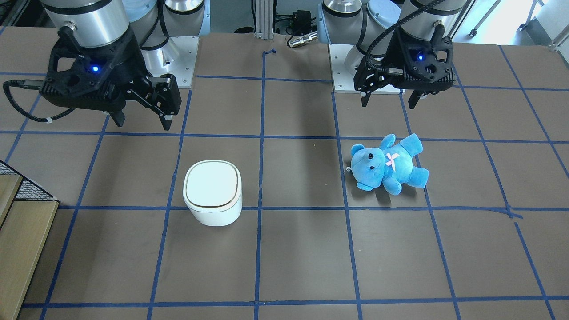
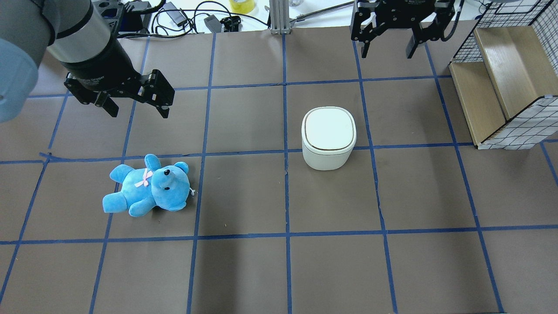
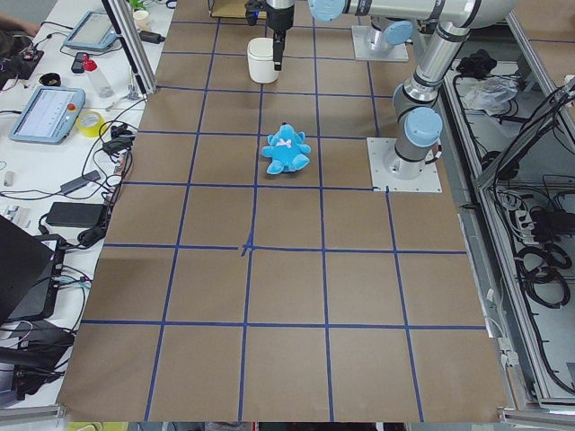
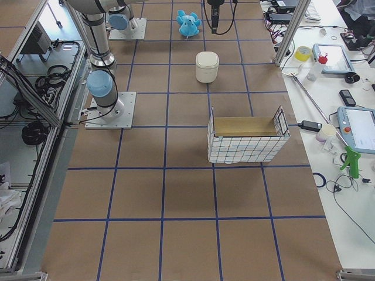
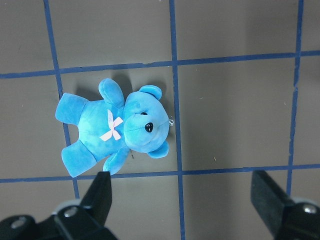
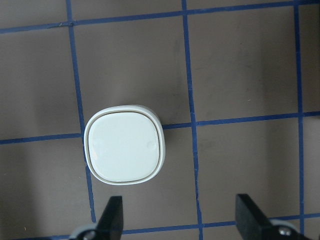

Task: Open trash can with right arm
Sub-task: 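Lower the right gripper onto the white trash can's lid edge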

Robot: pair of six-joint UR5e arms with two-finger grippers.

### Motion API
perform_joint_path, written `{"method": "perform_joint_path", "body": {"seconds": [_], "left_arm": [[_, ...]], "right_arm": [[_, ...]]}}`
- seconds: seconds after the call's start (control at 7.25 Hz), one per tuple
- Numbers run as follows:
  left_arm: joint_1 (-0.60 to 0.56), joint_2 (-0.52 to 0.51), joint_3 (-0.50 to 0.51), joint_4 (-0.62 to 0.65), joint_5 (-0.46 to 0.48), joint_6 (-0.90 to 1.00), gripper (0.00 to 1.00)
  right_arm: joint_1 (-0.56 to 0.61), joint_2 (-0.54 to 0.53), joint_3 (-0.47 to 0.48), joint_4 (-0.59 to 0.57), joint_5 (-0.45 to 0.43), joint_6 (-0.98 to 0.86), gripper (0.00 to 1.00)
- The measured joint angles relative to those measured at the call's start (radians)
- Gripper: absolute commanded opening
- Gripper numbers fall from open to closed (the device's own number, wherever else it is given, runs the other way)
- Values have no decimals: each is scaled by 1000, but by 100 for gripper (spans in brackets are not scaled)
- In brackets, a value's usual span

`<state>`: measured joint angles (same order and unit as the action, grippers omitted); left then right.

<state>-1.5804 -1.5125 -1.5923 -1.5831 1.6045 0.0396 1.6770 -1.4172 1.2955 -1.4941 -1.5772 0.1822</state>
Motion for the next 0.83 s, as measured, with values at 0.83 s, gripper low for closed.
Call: {"method": "perform_joint_path", "body": {"seconds": [0.83], "left_arm": [[0,0,0,0,0,0,100]], "right_arm": [[43,63,347,-426,-1,58,0]]}}
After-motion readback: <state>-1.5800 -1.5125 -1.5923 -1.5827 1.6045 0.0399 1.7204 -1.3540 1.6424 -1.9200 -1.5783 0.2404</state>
